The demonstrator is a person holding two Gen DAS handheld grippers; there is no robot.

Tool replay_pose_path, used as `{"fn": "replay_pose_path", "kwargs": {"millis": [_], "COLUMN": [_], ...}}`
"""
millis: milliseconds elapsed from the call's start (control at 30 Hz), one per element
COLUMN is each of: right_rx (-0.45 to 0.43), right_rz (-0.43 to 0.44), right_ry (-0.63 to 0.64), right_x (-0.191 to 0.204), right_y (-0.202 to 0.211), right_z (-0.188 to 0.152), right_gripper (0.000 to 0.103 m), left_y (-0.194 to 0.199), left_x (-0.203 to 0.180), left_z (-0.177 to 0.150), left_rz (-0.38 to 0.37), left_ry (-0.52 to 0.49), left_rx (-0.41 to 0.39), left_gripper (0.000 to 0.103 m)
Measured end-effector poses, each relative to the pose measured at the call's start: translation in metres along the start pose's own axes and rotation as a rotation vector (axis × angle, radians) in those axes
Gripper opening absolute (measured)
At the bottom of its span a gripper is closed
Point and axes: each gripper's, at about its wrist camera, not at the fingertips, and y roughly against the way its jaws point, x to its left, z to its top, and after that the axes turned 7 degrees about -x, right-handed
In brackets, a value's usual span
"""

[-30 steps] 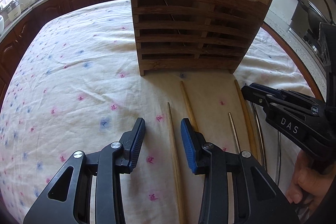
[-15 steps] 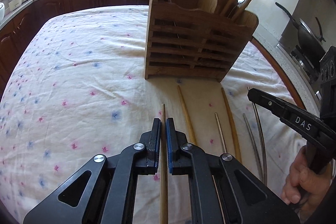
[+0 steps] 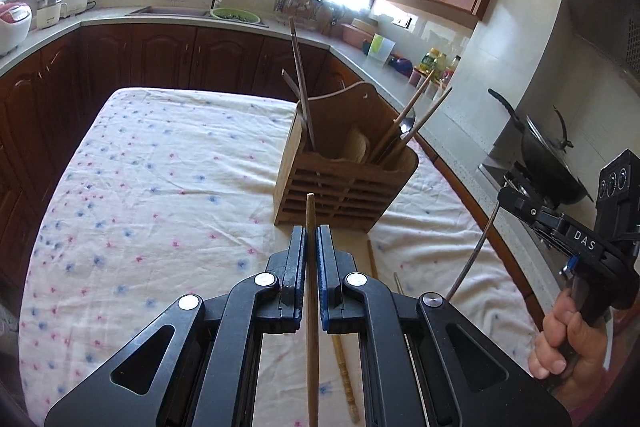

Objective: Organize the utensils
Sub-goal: 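Raise both held chopsticks and lower them upright into the holder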

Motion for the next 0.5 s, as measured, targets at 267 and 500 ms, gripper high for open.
{"fn": "replay_pose_path", "kwargs": {"millis": [267, 500], "right_rx": [-0.075, -0.106], "right_rz": [0.019, 0.024], "right_ry": [0.014, 0.03], "right_x": [0.009, 0.014], "right_y": [0.019, 0.022], "right_z": [0.022, 0.032], "right_gripper": [0.004, 0.004], "left_y": [0.019, 0.026], "left_x": [-0.007, -0.006], "left_z": [0.016, 0.024], "left_rz": [-0.009, -0.005], "left_ry": [-0.007, 0.0], "left_rx": [-0.076, -0.109], "left_gripper": [0.004, 0.004]}}
